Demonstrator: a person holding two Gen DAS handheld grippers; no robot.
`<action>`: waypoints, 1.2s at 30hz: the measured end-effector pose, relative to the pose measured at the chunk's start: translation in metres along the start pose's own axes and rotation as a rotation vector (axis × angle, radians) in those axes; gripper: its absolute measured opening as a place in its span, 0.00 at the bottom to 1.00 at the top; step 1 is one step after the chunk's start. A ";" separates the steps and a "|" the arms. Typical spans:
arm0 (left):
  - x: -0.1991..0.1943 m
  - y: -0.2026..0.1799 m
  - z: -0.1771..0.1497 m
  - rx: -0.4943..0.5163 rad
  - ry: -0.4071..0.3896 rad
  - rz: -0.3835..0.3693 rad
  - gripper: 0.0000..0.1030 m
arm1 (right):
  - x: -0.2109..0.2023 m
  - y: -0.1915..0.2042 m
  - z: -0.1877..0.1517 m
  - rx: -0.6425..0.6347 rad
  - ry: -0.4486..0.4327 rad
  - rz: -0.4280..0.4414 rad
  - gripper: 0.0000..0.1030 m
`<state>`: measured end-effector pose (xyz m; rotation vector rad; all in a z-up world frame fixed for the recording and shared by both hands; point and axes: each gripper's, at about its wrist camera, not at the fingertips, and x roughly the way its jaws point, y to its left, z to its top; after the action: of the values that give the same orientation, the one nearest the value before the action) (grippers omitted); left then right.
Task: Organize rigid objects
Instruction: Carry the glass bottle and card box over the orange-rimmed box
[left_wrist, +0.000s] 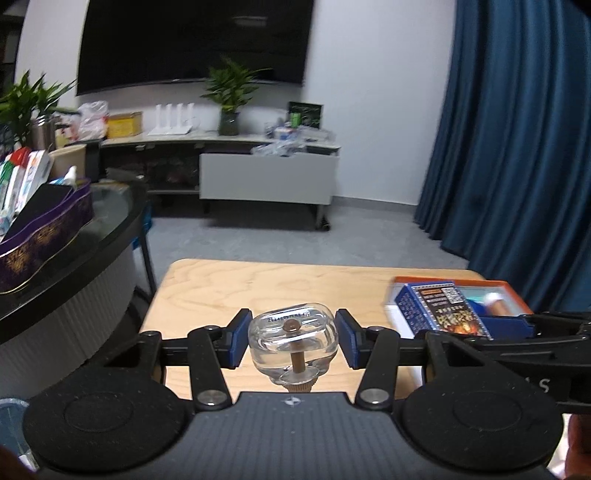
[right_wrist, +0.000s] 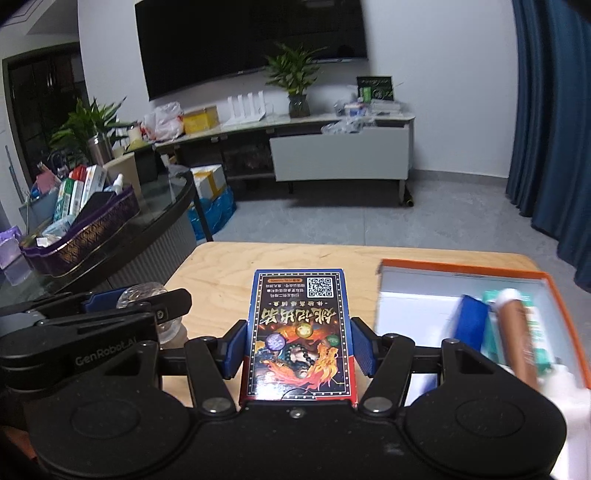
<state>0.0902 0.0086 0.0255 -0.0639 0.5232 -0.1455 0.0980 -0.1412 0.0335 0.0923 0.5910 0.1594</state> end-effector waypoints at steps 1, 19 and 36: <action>-0.003 -0.006 0.000 0.007 -0.002 -0.009 0.48 | -0.007 -0.004 -0.002 0.008 -0.006 -0.004 0.69; -0.024 -0.102 -0.027 0.096 0.020 -0.249 0.48 | -0.113 -0.095 -0.050 0.162 -0.098 -0.182 0.69; -0.021 -0.137 -0.038 0.159 0.039 -0.328 0.48 | -0.138 -0.147 -0.066 0.209 -0.116 -0.225 0.69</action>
<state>0.0365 -0.1243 0.0169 0.0092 0.5353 -0.5094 -0.0338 -0.3076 0.0348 0.2351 0.4971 -0.1263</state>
